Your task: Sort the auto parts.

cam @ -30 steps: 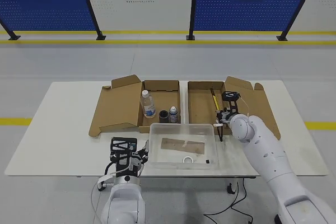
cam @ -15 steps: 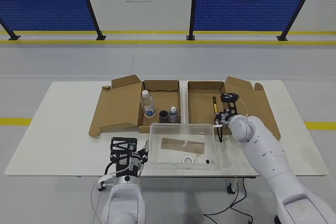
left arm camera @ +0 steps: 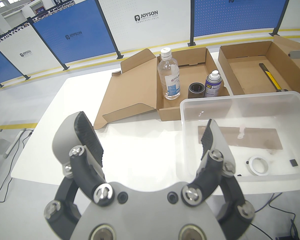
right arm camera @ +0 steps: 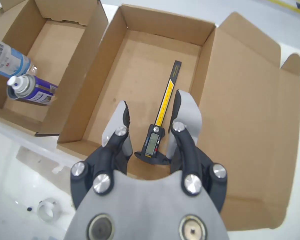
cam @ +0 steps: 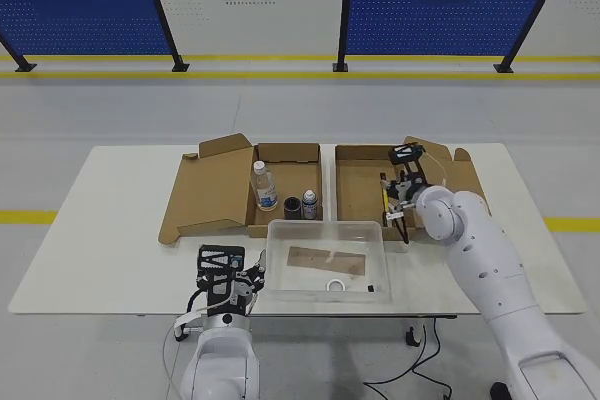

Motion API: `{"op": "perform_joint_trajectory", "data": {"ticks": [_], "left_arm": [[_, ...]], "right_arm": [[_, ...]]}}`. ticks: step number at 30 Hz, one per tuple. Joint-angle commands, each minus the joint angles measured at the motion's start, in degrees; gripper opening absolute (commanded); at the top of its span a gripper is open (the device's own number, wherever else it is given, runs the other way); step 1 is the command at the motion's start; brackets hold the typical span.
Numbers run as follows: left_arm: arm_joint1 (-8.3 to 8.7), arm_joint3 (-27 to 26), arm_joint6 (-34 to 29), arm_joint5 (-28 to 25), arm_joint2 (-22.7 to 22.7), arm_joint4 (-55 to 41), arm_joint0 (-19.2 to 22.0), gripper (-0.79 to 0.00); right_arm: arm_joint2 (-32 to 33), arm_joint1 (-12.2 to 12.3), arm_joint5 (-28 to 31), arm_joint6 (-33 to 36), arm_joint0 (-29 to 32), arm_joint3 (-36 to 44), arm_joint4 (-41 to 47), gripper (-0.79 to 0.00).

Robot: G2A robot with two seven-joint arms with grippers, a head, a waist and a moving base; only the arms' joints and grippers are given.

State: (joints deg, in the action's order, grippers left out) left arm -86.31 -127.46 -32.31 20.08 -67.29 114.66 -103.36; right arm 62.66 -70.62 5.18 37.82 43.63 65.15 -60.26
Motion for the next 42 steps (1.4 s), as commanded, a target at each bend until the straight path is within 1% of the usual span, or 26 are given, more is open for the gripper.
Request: {"op": "perform_joint_trajectory", "data": {"ticks": [1,2,3,4,5,7,8,10,12,13,16,17,18,19,23,25,28,34,36,39,40,42], "left_arm": [[0.00,0.00,0.00,0.00,0.00,0.00,0.00,0.000],[0.00,0.00,0.00,0.00,0.00,0.00,0.00,0.000],[0.00,0.00,0.00,0.00,0.00,0.00,0.00,0.000],[0.00,0.00,0.00,0.00,0.00,0.00,0.00,0.000],[0.00,0.00,0.00,0.00,0.00,0.00,0.00,0.000],[0.00,0.00,0.00,0.00,0.00,0.00,0.00,0.000],[0.00,0.00,0.00,0.00,0.00,0.00,0.00,0.000],[0.00,0.00,0.00,0.00,0.00,0.00,0.00,0.000],[0.00,0.00,0.00,0.00,0.00,0.00,0.00,0.000],[0.00,0.00,0.00,0.00,0.00,0.00,0.00,0.000],[0.00,0.00,0.00,0.00,0.00,0.00,0.00,0.000],[0.00,0.00,0.00,0.00,0.00,0.00,0.00,0.000],[0.00,0.00,0.00,0.00,0.00,0.00,0.00,0.000],[0.00,0.00,0.00,0.00,0.00,0.00,0.00,0.000],[0.00,0.00,0.00,0.00,0.00,0.00,0.00,0.000],[0.00,0.00,0.00,0.00,0.00,0.00,0.00,0.000],[0.00,0.00,0.00,0.00,0.00,0.00,0.00,0.000],[0.00,0.00,0.00,0.00,0.00,0.00,0.00,0.000],[0.00,0.00,0.00,0.00,0.00,0.00,0.00,0.000],[0.00,0.00,0.00,0.00,0.00,0.00,0.00,0.000],[0.00,0.00,0.00,0.00,0.00,0.00,0.00,0.000],[0.00,0.00,0.00,0.00,0.00,0.00,0.00,0.000]], "right_arm": [[1.23,0.78,2.70,3.55,1.15,5.67,-1.97,-0.360],[1.91,1.30,4.76,6.27,2.20,9.49,-3.25,-0.342],[2.20,1.54,5.83,7.73,2.65,11.48,-3.98,-0.323],[2.79,1.89,6.77,9.66,3.42,14.30,-4.91,-0.336],[3.21,2.26,8.81,12.44,4.58,17.93,-5.21,-0.311],[3.67,2.64,11.46,15.90,5.71,21.54,-4.86,-0.256],[3.82,2.86,13.38,18.23,6.52,24.11,-4.09,-0.252],[3.38,3.06,15.57,21.67,7.50,27.21,-3.35,-0.219],[2.65,3.20,17.63,24.77,8.56,29.76,-1.88,-0.215],[1.87,3.24,18.99,26.78,9.07,31.03,-0.69,-0.197],[-0.50,3.22,21.48,30.94,9.76,32.64,1.79,-0.191],[-0.98,3.19,21.71,31.46,9.84,32.80,2.35,-0.222],[-1.71,3.13,21.98,32.23,9.97,32.70,3.23,-0.252],[-3.19,3.06,23.29,34.05,9.89,31.96,4.14,-0.268],[-7.09,2.71,24.24,37.04,8.54,29.23,4.56,-0.332],[-9.13,2.56,24.02,37.26,7.66,27.63,4.28,-0.283],[-11.62,2.25,24.16,37.11,6.42,24.44,4.39,-0.234],[-16.36,1.19,25.24,35.98,3.92,17.67,5.16,-0.225],[-17.80,0.75,25.59,35.58,3.15,15.90,5.55,-0.252],[-19.79,0.02,25.60,34.65,1.95,13.39,5.88,-0.336],[-20.39,-0.22,25.46,34.23,1.57,12.64,5.79,-0.382],[-21.51,-0.68,25.30,33.34,0.88,11.19,5.71,-0.419]]}}
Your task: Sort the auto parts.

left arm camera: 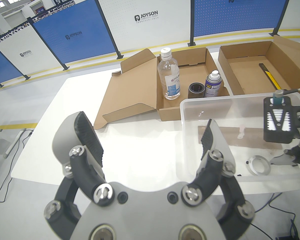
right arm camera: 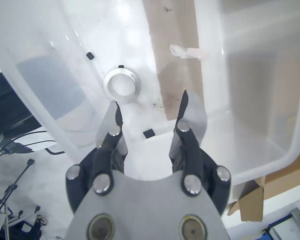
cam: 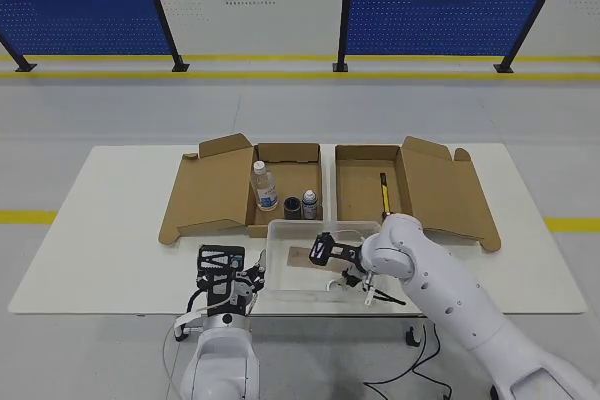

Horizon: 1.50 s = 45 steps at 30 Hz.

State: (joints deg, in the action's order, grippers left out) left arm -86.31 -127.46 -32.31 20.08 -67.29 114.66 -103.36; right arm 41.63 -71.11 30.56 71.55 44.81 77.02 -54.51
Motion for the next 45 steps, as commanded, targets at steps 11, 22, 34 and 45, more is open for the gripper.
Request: {"op": "perform_joint_trajectory", "data": {"ticks": [11,22,34,45], "left_arm": [[0.00,0.00,0.00,0.00,0.00,0.00,0.00,0.000],[0.00,0.00,0.00,0.00,0.00,0.00,0.00,0.000],[0.00,0.00,0.00,0.00,0.00,0.00,0.00,0.000],[0.00,0.00,0.00,0.00,0.00,0.00,0.00,0.000]], "right_arm": [[-5.88,-2.67,0.66,-1.72,-3.62,-6.46,0.95,-0.462],[-9.28,-4.52,0.93,-3.21,-5.06,-11.32,1.13,-0.545],[-10.81,-5.90,1.33,-4.03,-6.43,-15.05,1.95,-0.785],[-5.13,-4.39,-1.38,-5.88,-6.93,-11.09,3.94,-0.785]]}}
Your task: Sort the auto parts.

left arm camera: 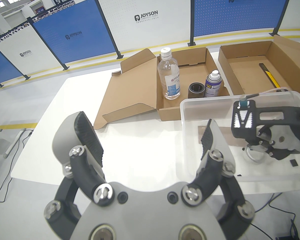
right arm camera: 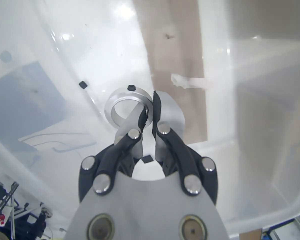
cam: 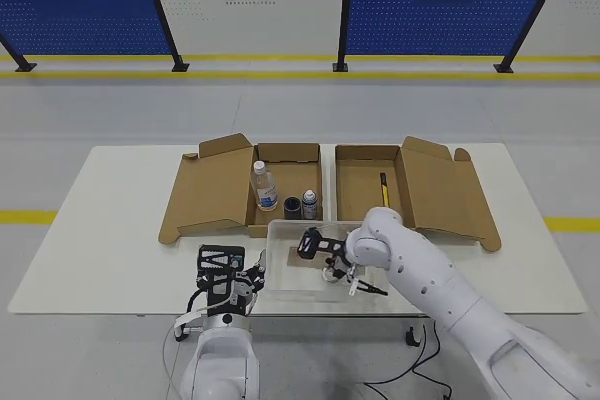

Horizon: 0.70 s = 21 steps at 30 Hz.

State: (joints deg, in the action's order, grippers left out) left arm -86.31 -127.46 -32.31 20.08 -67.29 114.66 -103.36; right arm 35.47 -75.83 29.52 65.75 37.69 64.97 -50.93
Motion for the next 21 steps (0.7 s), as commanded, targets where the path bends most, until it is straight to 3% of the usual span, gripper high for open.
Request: {"op": "perform_joint_trajectory", "data": {"ticks": [1,11,21], "left_arm": [[0.00,0.00,0.00,0.00,0.00,0.00,0.00,0.000],[0.00,0.00,0.00,0.00,0.00,0.00,0.00,0.000],[0.00,0.00,0.00,0.00,0.00,0.00,0.00,0.000]], "right_arm": [[2.17,0.75,-0.70,-0.27,0.51,2.04,0.69,-0.785],[15.85,5.35,-3.02,-3.92,8.48,14.76,5.57,-0.785],[24.65,7.00,-1.57,-15.62,16.33,15.97,19.45,-0.785]]}}
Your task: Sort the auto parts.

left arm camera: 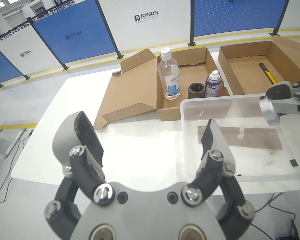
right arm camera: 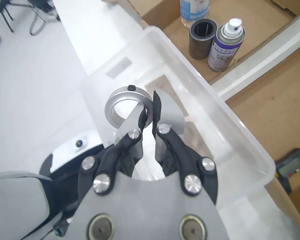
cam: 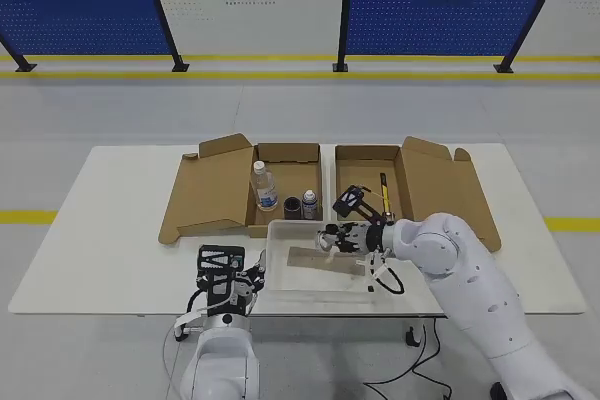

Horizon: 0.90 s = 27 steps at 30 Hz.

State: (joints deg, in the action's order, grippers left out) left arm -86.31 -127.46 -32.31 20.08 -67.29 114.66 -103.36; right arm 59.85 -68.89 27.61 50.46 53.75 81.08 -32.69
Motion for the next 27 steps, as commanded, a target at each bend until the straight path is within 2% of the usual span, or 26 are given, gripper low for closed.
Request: {"op": "perform_joint_trajectory", "data": {"ticks": [1,10,15,27], "left_arm": [[0.00,0.00,0.00,0.00,0.00,0.00,0.00,0.000],[0.00,0.00,0.00,0.00,0.00,0.00,0.00,0.000],[0.00,0.00,0.00,0.00,0.00,0.00,0.00,0.000],[0.00,0.00,0.00,0.00,0.00,0.00,0.00,0.000]], "right_arm": [[0.51,0.08,0.68,-0.88,0.56,-0.26,2.49,-0.785],[0.43,0.21,0.85,-2.83,0.79,-0.94,4.15,-0.785],[1.09,0.39,-0.94,-5.71,0.02,-0.41,0.57,-0.785],[3.29,1.05,-17.91,-11.47,-2.41,0.24,-21.73,-0.785]]}}
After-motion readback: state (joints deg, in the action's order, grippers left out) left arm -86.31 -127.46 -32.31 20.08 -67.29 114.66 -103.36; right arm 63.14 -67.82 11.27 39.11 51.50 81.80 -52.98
